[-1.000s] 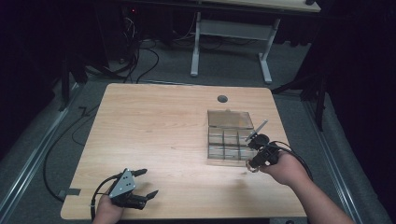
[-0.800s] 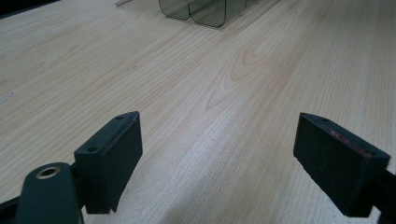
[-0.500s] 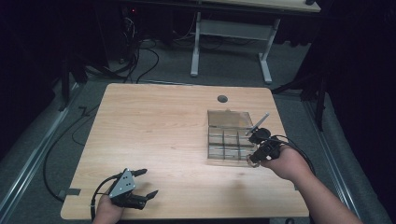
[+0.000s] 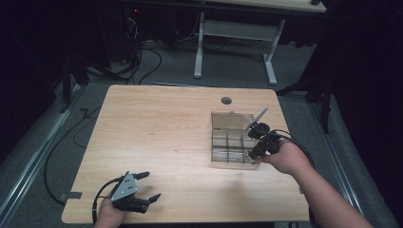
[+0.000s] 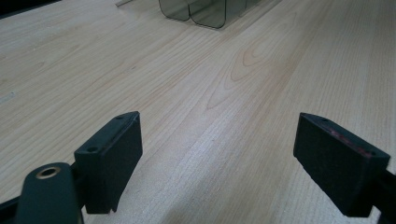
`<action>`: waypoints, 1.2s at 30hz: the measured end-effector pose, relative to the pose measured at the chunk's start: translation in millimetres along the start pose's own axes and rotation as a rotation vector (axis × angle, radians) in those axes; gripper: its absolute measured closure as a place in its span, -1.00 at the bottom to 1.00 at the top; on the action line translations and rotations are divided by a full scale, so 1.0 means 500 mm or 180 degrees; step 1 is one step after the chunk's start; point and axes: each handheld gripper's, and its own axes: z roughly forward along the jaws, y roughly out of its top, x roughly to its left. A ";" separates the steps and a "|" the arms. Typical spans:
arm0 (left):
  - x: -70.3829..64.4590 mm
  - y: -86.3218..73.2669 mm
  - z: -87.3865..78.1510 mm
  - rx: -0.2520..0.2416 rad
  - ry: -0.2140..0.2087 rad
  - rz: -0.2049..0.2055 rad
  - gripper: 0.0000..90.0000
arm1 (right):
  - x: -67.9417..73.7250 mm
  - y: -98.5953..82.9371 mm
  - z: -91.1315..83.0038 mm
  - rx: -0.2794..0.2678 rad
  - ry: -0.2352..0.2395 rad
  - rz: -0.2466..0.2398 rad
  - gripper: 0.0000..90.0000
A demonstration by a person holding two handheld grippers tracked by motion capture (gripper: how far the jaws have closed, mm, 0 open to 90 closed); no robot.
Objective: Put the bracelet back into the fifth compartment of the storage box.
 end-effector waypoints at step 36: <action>0.001 0.000 0.000 -0.0001 -0.0008 -0.0004 -0.64 | -0.024 0.102 0.052 0.0003 0.0044 0.0005 0.83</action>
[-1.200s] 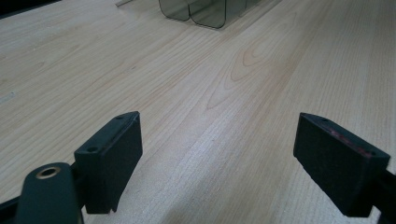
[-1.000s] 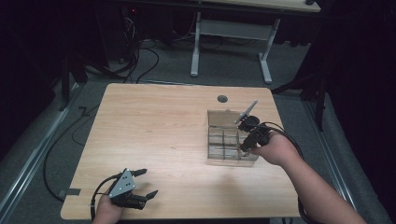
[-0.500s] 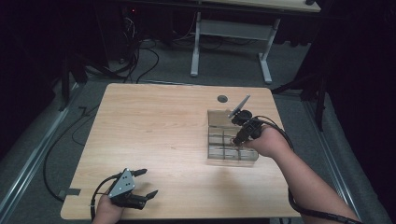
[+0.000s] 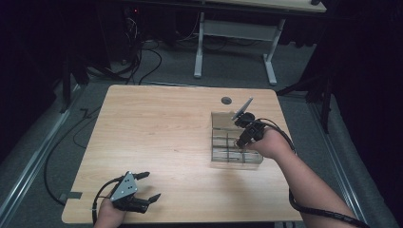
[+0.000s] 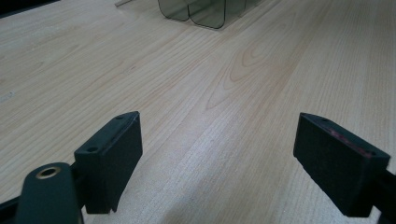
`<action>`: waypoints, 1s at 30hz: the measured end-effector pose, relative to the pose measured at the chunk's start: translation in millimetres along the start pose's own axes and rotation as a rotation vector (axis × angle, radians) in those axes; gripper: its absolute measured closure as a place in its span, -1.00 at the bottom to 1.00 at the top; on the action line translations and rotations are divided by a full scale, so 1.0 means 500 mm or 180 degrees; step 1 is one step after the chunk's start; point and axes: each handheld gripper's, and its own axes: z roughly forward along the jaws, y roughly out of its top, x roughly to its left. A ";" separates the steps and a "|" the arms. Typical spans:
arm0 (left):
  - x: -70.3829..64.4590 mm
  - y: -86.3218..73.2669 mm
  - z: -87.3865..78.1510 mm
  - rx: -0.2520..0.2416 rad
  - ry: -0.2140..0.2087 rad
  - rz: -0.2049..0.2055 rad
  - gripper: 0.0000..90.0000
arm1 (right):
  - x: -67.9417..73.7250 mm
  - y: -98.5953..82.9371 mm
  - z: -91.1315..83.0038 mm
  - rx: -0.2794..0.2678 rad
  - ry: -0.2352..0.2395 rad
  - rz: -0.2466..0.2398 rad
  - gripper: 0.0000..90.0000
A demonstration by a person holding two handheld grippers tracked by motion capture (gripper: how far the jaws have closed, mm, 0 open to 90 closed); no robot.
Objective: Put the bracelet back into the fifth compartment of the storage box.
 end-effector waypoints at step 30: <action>-0.001 0.000 0.001 -0.0009 0.0010 -0.0004 -0.64 | -0.014 -0.002 0.099 0.0141 0.0079 0.0082 0.82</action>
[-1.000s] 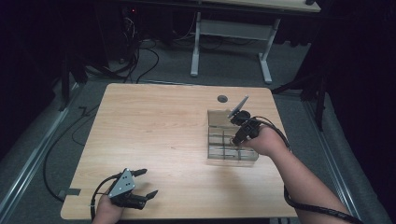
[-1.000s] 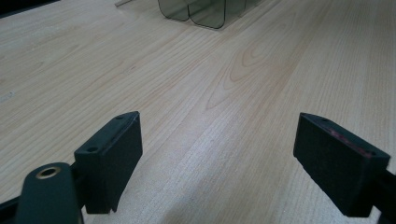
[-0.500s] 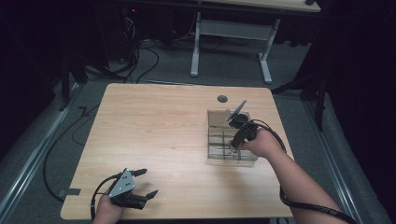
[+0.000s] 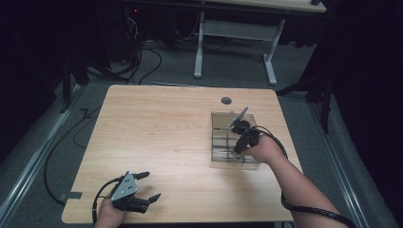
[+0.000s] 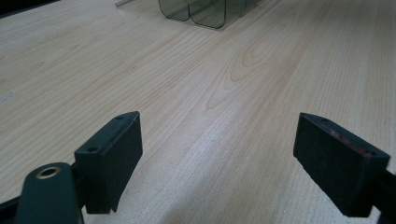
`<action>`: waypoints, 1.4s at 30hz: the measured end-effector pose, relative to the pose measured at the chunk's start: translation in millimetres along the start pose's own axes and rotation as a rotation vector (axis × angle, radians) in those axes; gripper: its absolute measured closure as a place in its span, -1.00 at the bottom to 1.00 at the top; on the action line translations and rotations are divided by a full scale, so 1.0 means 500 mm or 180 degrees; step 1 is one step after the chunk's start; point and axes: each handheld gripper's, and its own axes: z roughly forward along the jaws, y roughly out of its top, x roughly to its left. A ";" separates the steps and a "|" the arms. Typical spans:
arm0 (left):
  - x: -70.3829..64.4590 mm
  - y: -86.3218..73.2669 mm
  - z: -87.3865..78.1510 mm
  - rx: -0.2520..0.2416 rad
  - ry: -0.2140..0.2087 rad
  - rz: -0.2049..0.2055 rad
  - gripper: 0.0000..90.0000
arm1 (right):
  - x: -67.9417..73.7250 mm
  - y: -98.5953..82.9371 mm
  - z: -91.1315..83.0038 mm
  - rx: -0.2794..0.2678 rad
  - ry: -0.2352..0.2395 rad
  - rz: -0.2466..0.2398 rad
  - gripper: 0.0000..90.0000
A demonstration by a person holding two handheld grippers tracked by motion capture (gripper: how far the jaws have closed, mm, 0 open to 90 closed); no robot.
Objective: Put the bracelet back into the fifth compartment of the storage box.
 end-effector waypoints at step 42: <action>-0.001 0.000 0.000 0.0005 0.0001 0.0005 -0.64 | 0.000 -0.017 -0.026 -0.0103 -0.0026 0.0120 0.65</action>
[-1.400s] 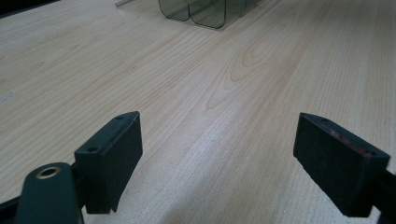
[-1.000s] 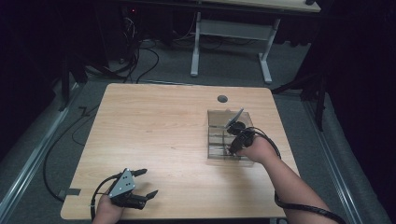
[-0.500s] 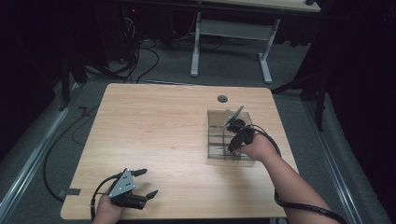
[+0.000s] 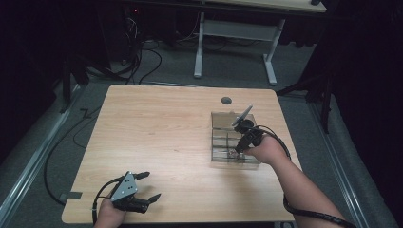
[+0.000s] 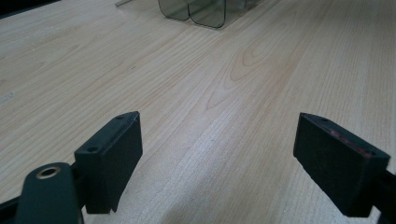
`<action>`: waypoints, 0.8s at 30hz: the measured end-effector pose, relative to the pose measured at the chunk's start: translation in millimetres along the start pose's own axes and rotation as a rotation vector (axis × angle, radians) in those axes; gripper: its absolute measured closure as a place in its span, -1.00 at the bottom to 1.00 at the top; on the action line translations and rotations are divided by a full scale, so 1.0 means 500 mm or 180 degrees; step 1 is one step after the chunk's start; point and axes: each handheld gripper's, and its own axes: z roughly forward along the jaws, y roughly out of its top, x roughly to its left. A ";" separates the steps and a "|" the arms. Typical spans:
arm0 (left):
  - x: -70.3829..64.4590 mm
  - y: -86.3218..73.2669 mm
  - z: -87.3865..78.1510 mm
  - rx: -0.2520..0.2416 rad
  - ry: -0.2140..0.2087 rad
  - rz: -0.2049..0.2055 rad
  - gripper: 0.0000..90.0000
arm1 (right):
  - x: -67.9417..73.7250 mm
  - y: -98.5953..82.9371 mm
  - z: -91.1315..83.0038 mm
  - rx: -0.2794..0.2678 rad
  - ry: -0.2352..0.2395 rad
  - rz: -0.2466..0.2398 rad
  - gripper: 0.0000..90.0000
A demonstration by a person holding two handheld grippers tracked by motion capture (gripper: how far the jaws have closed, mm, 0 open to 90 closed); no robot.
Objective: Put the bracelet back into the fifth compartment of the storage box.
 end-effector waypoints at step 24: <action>-0.001 0.000 0.001 0.0007 0.0009 0.0004 -0.64 | 0.021 -0.084 -0.018 0.0017 -0.0001 0.0032 0.70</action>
